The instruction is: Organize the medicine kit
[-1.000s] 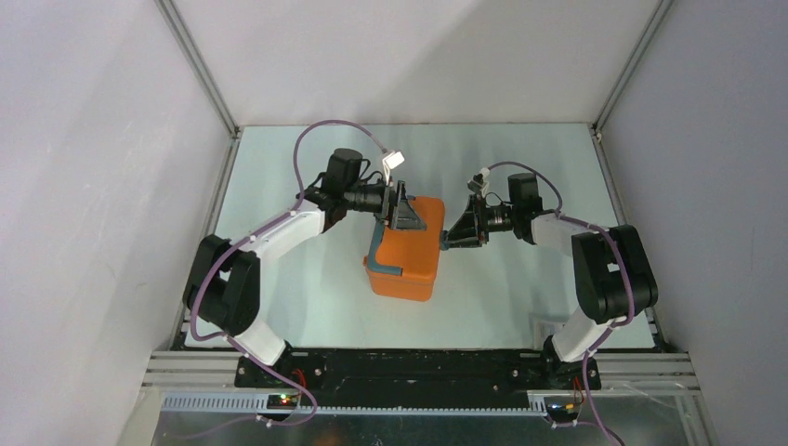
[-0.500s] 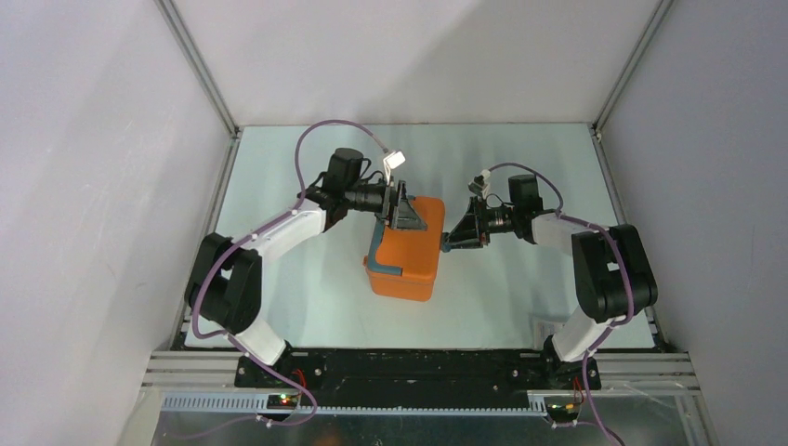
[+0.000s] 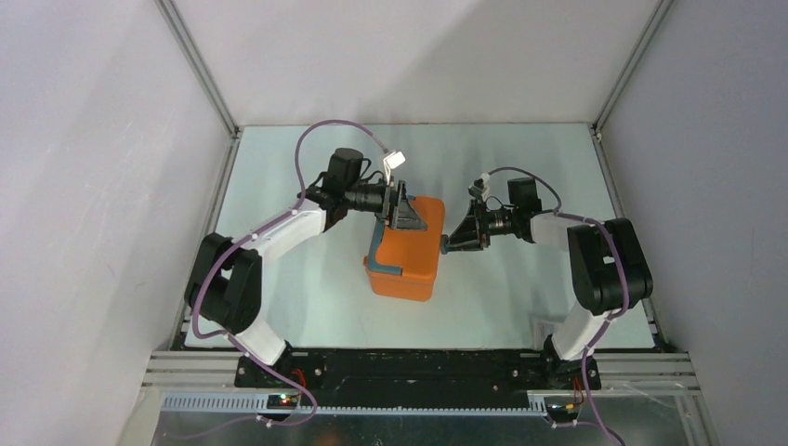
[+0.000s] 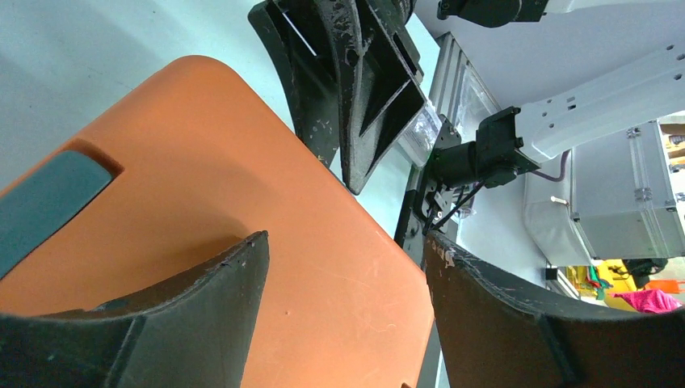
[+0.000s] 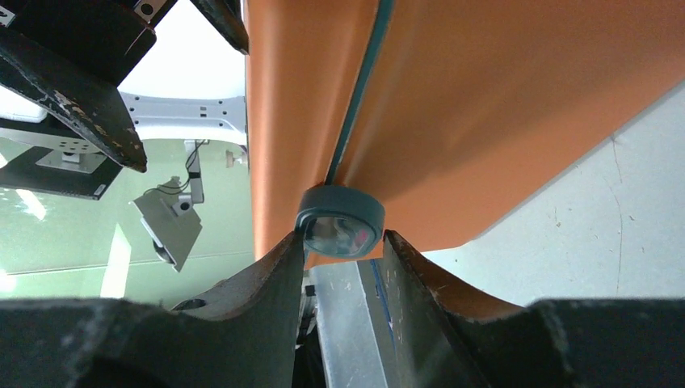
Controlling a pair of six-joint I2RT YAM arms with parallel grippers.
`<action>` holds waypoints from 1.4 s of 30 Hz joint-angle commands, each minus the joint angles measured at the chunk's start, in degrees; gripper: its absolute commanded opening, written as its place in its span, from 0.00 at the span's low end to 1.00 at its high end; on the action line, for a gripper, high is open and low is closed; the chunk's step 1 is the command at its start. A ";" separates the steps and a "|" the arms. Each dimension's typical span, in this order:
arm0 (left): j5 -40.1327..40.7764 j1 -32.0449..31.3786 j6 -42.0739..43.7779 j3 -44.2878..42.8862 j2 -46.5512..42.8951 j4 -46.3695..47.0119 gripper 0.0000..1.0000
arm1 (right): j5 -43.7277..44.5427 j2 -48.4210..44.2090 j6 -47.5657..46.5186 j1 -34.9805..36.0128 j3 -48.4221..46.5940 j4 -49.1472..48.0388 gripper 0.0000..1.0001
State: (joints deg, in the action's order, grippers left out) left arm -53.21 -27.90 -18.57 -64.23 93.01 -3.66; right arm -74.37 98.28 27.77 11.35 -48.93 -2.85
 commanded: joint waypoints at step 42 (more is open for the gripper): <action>48.11 6.41 36.38 -13.87 -20.42 -29.43 0.89 | 34.35 -29.55 -22.56 -18.39 -19.74 34.87 0.96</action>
State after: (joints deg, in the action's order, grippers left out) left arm -21.69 -21.58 7.49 -77.76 80.40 -31.48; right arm -51.40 72.47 8.86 -5.78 -63.35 23.16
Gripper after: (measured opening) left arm 0.858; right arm 0.879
